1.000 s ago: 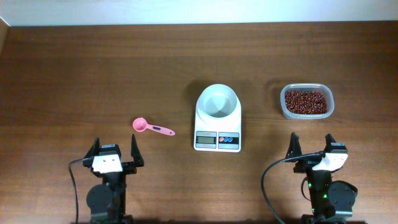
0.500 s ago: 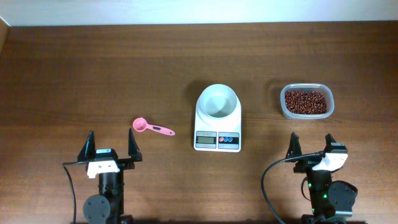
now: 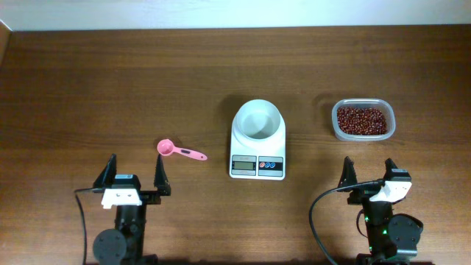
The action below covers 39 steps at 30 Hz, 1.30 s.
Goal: Scoop and weigh 50g on scale
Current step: 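Move the left gripper forward over the pink scoop's cup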
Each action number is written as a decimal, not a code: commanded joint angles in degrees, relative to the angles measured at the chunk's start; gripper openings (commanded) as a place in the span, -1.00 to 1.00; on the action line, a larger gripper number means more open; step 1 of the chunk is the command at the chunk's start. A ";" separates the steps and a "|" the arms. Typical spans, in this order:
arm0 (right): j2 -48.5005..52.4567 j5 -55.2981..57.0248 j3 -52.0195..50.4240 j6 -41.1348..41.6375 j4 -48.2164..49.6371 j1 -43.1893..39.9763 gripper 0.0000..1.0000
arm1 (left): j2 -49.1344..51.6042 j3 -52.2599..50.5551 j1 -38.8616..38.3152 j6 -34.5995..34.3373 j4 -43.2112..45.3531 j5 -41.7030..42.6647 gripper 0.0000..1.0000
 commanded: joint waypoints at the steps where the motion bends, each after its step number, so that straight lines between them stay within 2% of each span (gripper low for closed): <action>1: -0.63 0.74 -0.28 0.42 -0.42 0.35 0.98 | 0.57 7.72 -0.15 -0.74 -5.95 -0.17 0.98; 8: -0.63 0.74 -0.28 0.42 -0.42 0.35 0.98 | 1.38 14.23 -0.15 -1.33 -12.59 -0.94 0.98; 11: -0.63 0.74 -0.28 0.42 -0.42 0.35 0.98 | 2.67 16.17 -0.15 -4.22 -12.98 -0.92 0.98; 16: -0.63 0.74 -0.28 0.42 -0.42 0.35 0.98 | 6.14 19.30 -0.15 -4.15 -14.71 -0.92 0.98; 23: -0.63 0.74 -0.28 0.42 -0.42 0.35 0.98 | 18.86 28.87 -0.17 -7.19 -16.26 -0.57 0.98; 27: -0.63 0.74 -0.28 0.42 -0.42 0.35 0.98 | 26.86 36.83 -0.17 -7.15 -21.92 0.24 0.98; 30: -0.63 0.74 -0.28 0.42 -0.42 0.35 0.98 | 32.33 44.28 -0.17 -7.15 -27.63 3.78 0.98; 33: -0.63 0.74 -0.28 0.42 -0.42 0.35 0.98 | 35.71 48.98 -0.17 -7.15 -29.49 8.02 0.98; 36: -0.63 0.74 -0.28 0.42 -0.42 0.35 0.98 | 38.62 52.41 -0.17 -7.15 -29.18 12.07 0.98; 39: -0.63 0.74 -0.28 0.42 -0.42 0.35 0.98 | 40.33 53.07 -0.17 -7.13 -23.56 17.03 0.98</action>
